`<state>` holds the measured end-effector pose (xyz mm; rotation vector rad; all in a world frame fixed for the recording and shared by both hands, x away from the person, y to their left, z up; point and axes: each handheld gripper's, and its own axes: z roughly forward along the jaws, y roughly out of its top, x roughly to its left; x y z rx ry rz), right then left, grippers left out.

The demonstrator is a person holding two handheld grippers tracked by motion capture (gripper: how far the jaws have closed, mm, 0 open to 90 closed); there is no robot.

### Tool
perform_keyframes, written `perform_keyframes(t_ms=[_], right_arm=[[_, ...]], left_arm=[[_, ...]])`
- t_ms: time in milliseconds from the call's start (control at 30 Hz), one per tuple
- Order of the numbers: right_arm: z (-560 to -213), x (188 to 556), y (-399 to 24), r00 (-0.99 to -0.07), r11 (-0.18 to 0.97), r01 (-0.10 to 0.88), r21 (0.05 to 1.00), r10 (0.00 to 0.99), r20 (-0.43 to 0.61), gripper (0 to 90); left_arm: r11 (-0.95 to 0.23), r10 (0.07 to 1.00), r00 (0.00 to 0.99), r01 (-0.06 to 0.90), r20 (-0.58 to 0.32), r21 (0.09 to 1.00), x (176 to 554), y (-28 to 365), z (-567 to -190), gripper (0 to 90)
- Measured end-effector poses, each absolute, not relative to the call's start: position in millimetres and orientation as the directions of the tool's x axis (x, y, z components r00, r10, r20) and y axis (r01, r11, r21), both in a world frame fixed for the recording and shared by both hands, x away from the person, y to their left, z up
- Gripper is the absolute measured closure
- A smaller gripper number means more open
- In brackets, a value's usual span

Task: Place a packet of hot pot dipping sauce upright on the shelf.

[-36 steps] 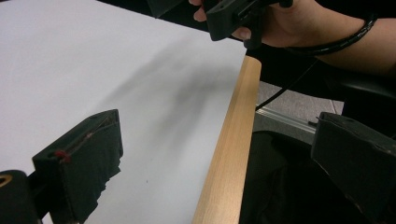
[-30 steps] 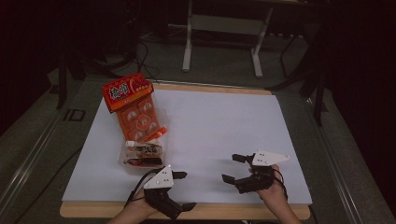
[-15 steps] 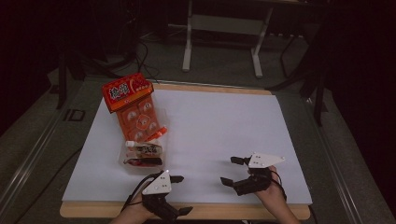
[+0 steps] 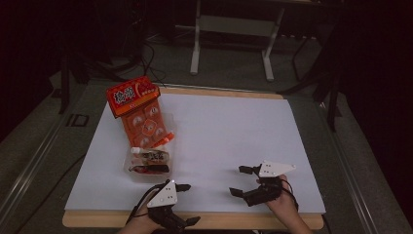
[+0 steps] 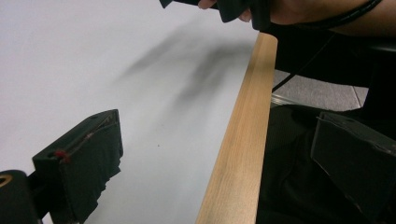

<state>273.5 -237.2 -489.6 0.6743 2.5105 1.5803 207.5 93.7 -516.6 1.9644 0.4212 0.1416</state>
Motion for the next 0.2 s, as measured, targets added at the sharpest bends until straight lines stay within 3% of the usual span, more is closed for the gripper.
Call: perform_keyframes(t_ms=[200], right_arm=[[-490.9,273.7,-237.0,-0.895,0.371,0.318,0.872,0.420,0.147,13.0]], left_arm=[[-0.373,0.358,0.931,0.215,-0.074,0.903,206.8,92.4,-517.1,2.6]])
